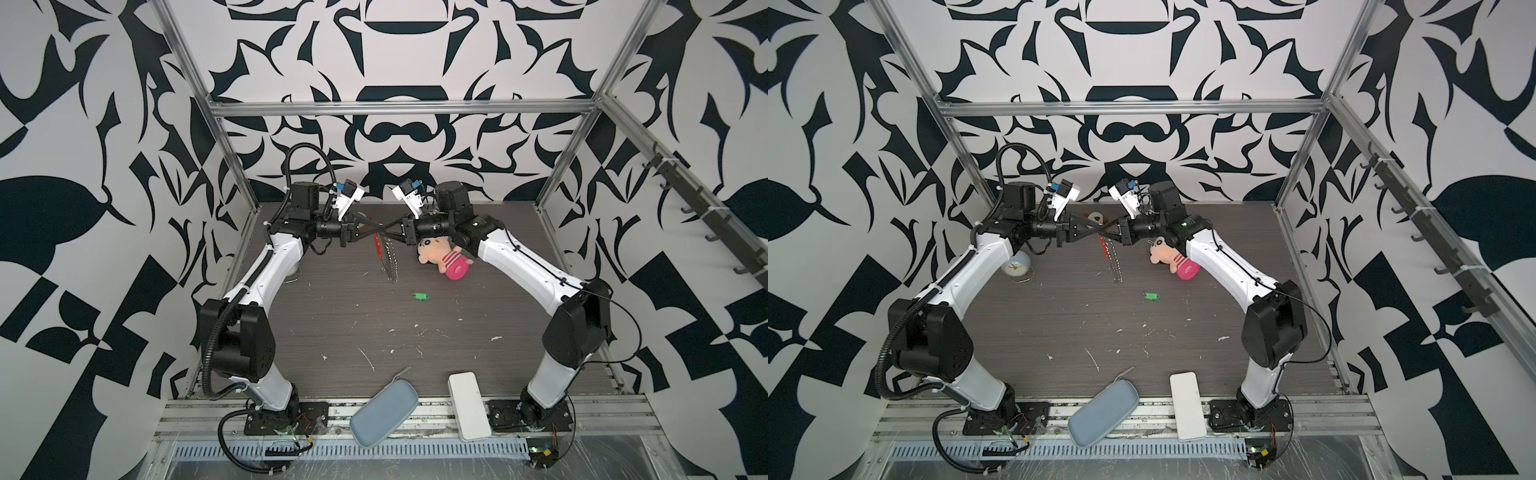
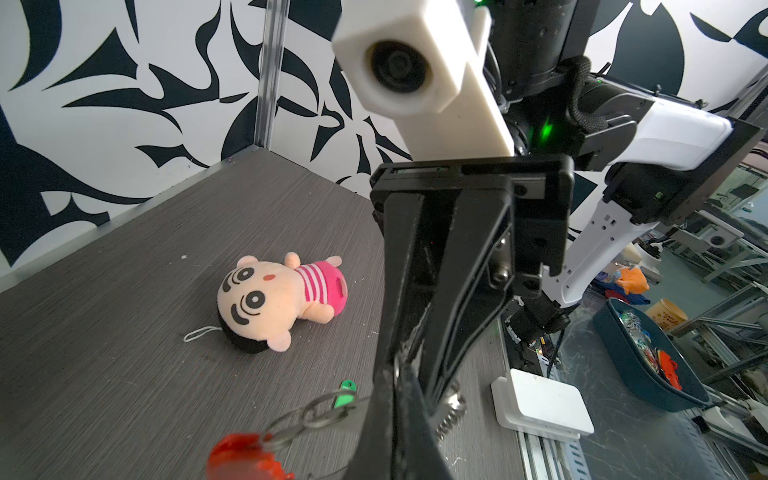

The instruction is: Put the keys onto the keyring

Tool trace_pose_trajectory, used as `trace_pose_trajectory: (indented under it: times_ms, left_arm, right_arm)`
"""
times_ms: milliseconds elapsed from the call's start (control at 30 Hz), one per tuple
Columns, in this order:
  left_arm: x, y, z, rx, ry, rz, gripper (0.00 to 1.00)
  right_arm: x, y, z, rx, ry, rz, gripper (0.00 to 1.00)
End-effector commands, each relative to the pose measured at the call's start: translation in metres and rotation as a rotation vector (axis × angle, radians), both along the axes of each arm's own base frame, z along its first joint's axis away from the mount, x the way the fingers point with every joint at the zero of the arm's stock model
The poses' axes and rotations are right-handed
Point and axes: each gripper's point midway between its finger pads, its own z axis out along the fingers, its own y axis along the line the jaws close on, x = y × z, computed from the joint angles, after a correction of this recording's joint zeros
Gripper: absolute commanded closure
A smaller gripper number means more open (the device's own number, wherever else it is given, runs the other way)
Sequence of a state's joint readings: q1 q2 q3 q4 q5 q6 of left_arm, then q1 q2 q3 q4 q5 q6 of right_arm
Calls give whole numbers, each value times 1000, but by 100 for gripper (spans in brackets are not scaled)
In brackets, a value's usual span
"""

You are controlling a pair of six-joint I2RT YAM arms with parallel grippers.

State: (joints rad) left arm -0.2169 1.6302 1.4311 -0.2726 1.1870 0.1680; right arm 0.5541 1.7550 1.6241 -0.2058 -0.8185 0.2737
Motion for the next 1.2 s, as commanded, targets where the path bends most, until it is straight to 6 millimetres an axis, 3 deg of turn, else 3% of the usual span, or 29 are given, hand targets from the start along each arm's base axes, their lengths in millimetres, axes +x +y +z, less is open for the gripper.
trace_pose_trajectory:
  times_ms: [0,333,533,600,667,800,967,1067,1167]
  left_arm:
    - [-11,-5,19,-34,-17,-56,100]
    - [-12,-10,18,-31,-13,-64,100]
    - [-9,-12,18,-25,-17,-55,100]
    - [-7,-11,20,-15,-24,-28,93]
    - [2,-10,21,-9,-10,41,85]
    - [19,2,32,-30,-18,178,78]
    - [58,40,28,20,38,572,74]
    - [61,56,16,14,67,691,74]
    - [54,59,6,-21,75,703,74]
  right_arm:
    - [-5,-1,39,65,-97,6,88]
    - [-8,4,46,101,-95,20,100]
    - [8,3,54,136,-110,-72,100]
    - [13,-1,55,144,-138,-121,100]
    - [17,-5,56,162,-169,-154,100]
    - [19,-10,59,222,-230,-192,100]
    - [21,-14,64,376,-243,-225,100]
    - [25,-11,67,416,-220,-217,100]
    - [29,-9,74,456,-210,-220,100]
